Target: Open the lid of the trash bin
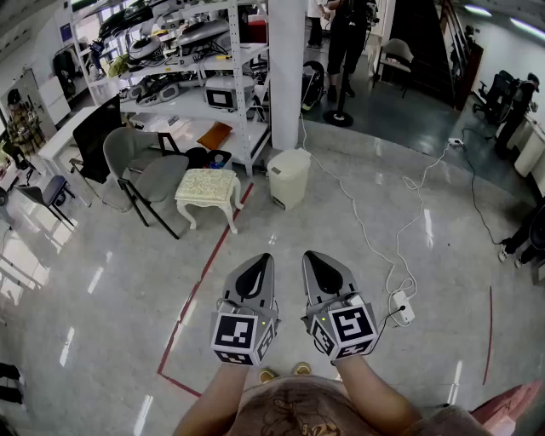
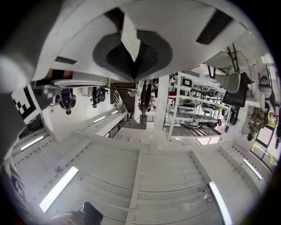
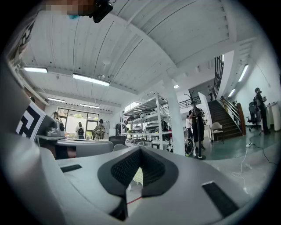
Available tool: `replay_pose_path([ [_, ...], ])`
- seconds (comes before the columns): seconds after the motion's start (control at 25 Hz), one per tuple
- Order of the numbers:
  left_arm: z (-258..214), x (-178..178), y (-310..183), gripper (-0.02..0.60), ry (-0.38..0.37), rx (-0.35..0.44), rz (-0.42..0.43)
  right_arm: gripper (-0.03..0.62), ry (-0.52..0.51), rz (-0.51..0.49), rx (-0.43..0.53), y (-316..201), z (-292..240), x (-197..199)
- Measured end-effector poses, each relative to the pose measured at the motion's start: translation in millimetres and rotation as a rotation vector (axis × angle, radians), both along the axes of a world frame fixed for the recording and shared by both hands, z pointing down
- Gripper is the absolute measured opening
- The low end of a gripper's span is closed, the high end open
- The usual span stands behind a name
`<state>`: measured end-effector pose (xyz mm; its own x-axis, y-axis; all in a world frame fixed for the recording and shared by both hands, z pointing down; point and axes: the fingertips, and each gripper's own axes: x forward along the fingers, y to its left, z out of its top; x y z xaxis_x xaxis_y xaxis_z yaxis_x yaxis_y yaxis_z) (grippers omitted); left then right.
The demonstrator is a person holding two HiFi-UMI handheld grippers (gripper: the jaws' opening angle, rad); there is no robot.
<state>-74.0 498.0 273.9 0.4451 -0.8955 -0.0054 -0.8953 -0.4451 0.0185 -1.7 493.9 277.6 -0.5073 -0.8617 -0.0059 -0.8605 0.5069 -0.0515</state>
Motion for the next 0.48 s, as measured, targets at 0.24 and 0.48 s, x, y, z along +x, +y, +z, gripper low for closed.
replay_pose_path([
  [0.24,3,6,-3,-0.014,-0.004,-0.002,0.0,0.005,-0.017,-0.026,0.027,1,-2,2],
  [0.48,2,14,-13,-0.015,-0.012,-0.003,-0.012,0.006,-0.034,-0.053,0.035,-8,-6,13],
])
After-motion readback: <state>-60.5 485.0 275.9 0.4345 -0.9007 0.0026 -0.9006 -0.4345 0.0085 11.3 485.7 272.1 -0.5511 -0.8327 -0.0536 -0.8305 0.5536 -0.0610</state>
